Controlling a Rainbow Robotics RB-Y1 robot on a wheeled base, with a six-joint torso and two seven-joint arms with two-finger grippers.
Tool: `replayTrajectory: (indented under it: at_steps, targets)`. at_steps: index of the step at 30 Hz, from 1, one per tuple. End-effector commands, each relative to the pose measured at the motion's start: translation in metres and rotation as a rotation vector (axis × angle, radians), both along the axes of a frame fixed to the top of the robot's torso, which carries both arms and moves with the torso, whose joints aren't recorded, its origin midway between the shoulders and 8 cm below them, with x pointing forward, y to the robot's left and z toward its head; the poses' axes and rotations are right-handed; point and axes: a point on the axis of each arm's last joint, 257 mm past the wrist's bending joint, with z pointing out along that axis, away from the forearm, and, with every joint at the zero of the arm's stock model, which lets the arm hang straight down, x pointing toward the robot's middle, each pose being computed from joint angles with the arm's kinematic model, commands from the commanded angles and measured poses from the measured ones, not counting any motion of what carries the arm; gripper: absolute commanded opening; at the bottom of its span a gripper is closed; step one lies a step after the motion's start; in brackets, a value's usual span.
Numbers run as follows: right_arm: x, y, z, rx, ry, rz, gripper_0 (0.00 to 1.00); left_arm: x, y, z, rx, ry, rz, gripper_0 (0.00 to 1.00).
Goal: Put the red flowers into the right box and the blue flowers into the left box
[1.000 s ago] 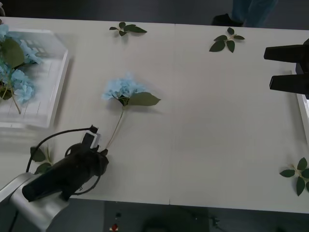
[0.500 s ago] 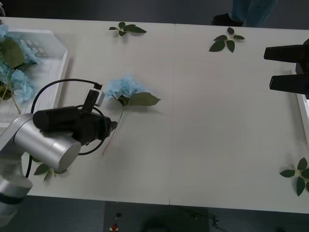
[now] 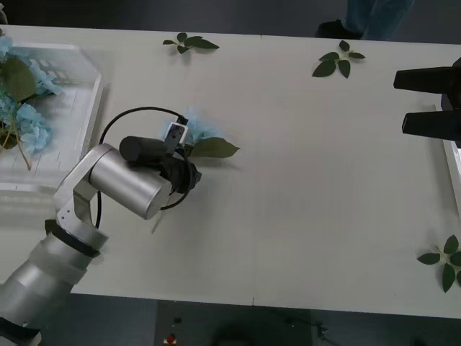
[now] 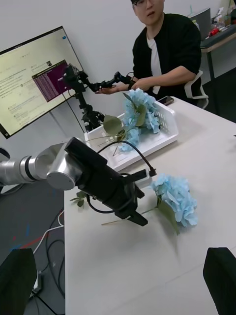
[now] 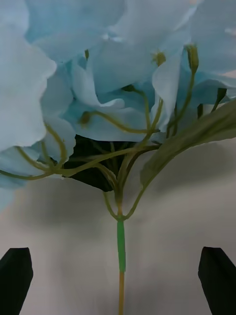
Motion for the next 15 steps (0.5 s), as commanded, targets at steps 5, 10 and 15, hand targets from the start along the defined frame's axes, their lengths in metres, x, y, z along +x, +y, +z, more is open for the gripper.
replayTrajectory:
  at_steps: [5, 10, 15]
  targets:
    - [-0.002, 0.002, 0.008, -0.009, -0.044, 0.011, 1.00, 0.020, -0.004, 0.004, 0.025, -0.039, -0.006, 0.53]
    - [-0.002, 0.002, 0.008, -0.009, -0.044, 0.011, 1.00, 0.021, -0.006, 0.006, 0.027, -0.044, -0.008, 0.00]
    - [-0.002, 0.002, 0.008, -0.009, -0.044, 0.011, 1.00, 0.027, 0.003, 0.020, 0.033, -0.084, -0.003, 0.00]
